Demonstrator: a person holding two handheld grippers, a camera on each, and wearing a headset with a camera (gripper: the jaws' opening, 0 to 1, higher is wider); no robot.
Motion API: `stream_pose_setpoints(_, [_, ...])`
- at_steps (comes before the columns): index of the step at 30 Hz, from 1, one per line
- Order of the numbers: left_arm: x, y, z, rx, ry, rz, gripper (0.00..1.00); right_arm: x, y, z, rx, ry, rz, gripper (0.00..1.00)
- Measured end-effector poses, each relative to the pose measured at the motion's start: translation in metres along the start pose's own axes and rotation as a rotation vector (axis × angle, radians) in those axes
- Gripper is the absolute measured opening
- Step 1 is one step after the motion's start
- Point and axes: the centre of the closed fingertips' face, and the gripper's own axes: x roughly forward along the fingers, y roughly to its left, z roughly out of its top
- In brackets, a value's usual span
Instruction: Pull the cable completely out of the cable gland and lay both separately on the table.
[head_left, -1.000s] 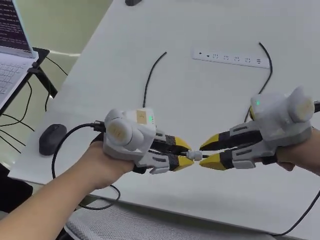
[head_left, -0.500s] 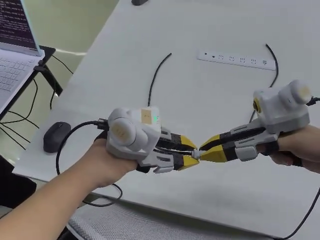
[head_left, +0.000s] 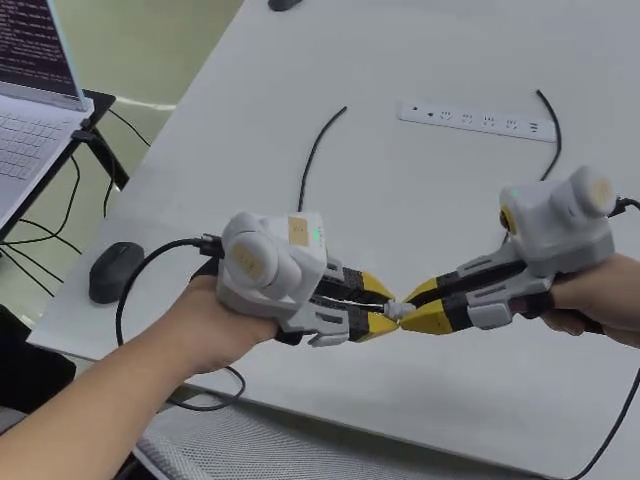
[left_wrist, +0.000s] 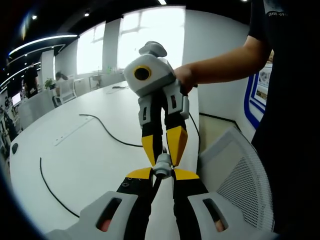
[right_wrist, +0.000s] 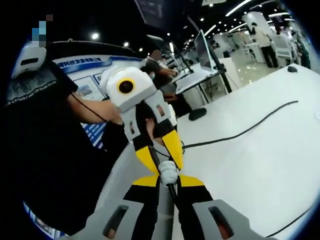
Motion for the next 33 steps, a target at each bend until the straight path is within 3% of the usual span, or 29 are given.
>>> stream_pose_setpoints(5, [0.000,0.000,-0.001,-0.065,0.008,-0.014,0.14,0.000,0.000,-0.001,-0.162,0.045,-0.047,0.07])
stream_pose_setpoints(14, [0.004,-0.003,-0.009,-0.094,0.030,-0.035,0.15,0.003,0.002,-0.011,-0.439,0.161,-0.146,0.07])
stream_pose_setpoints(17, [0.004,-0.002,-0.011,-0.106,0.032,-0.037,0.15,0.003,0.001,-0.012,-0.524,0.179,-0.193,0.07])
stream_pose_setpoints(19, [0.004,-0.001,-0.010,-0.142,0.023,-0.040,0.15,0.001,-0.002,-0.010,-0.624,0.193,-0.238,0.07])
stream_pose_setpoints(21, [0.004,-0.001,-0.010,-0.181,0.012,-0.050,0.15,0.000,-0.002,-0.011,-0.673,0.206,-0.274,0.07])
stream_pose_setpoints(25, [0.004,-0.001,-0.008,-0.192,0.005,-0.045,0.15,0.000,-0.004,-0.011,-0.785,0.249,-0.366,0.07])
stream_pose_setpoints(29, [0.006,-0.001,-0.010,-0.215,0.015,-0.041,0.15,0.003,-0.006,-0.014,-0.853,0.280,-0.417,0.07])
stream_pose_setpoints(33, [0.005,-0.003,-0.012,-0.209,0.026,-0.041,0.15,0.003,-0.006,-0.014,-0.829,0.257,-0.425,0.08])
